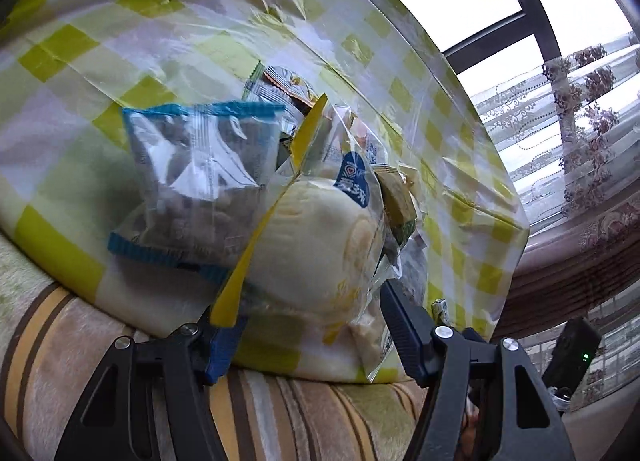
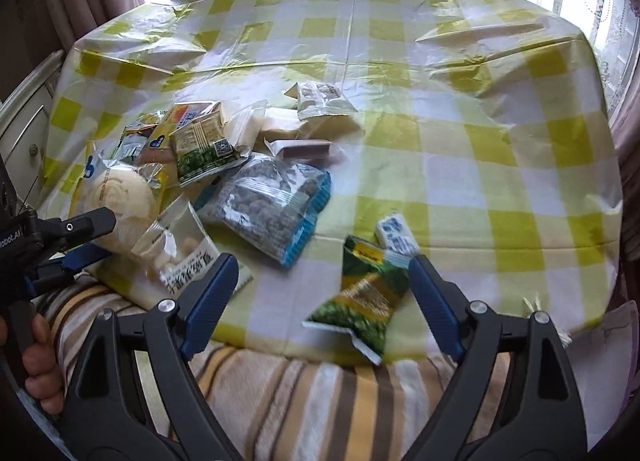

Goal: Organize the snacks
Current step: 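Reach back to the table and grasp the blue-edged nut bag with the right tool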

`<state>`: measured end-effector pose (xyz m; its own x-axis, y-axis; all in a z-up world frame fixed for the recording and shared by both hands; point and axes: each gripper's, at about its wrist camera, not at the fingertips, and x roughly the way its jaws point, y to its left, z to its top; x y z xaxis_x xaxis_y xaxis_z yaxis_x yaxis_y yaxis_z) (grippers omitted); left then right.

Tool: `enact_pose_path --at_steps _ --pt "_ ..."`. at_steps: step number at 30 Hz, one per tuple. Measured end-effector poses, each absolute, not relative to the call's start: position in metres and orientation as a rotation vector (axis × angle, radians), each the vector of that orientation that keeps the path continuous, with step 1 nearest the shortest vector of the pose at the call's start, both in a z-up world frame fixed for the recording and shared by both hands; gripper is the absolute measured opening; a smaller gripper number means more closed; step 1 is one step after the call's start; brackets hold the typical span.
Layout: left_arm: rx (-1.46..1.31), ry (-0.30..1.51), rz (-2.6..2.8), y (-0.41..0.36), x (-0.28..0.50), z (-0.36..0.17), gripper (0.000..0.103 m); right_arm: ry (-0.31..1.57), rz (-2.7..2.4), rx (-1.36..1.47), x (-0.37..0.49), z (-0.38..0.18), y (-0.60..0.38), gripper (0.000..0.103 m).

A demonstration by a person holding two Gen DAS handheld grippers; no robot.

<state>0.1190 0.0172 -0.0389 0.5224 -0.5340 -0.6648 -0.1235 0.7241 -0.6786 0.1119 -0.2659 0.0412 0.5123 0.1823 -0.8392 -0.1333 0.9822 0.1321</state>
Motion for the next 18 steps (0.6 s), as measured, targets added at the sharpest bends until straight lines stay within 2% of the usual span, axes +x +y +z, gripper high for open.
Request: enact_pose_path --at_steps 4,5,9,15,18 --pt "-0.814 0.971 -0.299 0.021 0.128 -0.043 0.065 1.026 0.213 0.076 0.129 0.036 -0.256 0.088" --pt "-0.827 0.962 -0.299 0.022 0.129 -0.045 0.059 1.029 0.214 0.084 0.133 0.034 -0.254 0.088" --pt "-0.866 0.936 -0.336 0.022 0.133 -0.050 0.053 1.066 0.209 0.108 0.149 0.023 -0.242 0.088" --pt "-0.858 0.901 -0.367 0.020 0.131 -0.050 0.050 1.072 0.224 0.117 0.163 0.017 -0.222 0.088" --pt "-0.855 0.897 -0.380 0.019 0.132 -0.051 0.049 1.075 0.205 0.120 0.169 0.013 -0.219 0.092"
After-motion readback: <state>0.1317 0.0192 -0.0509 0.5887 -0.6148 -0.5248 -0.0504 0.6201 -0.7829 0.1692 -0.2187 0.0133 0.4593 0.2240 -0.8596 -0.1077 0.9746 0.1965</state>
